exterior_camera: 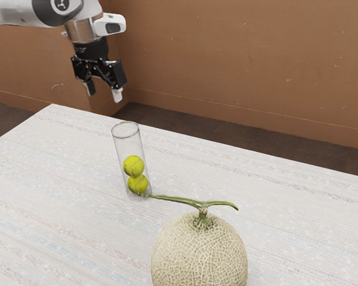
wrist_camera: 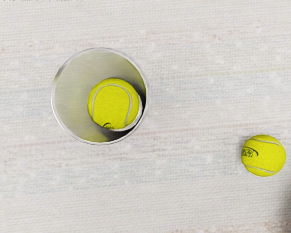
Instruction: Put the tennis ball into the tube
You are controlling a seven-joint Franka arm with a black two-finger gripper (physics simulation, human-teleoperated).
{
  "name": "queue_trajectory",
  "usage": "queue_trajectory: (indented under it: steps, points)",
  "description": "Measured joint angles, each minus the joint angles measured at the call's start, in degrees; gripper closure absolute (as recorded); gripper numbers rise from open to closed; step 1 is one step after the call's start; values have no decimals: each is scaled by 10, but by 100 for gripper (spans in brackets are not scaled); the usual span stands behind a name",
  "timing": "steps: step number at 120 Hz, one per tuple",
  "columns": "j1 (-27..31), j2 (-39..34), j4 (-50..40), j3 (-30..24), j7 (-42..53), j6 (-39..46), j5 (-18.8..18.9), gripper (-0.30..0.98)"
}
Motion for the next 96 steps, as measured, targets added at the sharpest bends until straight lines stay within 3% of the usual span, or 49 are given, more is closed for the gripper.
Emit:
queue_trajectory:
  steps: [57,79,96]
  points:
    - [-15,-2,-11,2,8,2,2,0]
    - [1,-64,-151,-15,6,37,-3,0]
    - [-21,-95,-246,-45,-6,105,-4,0]
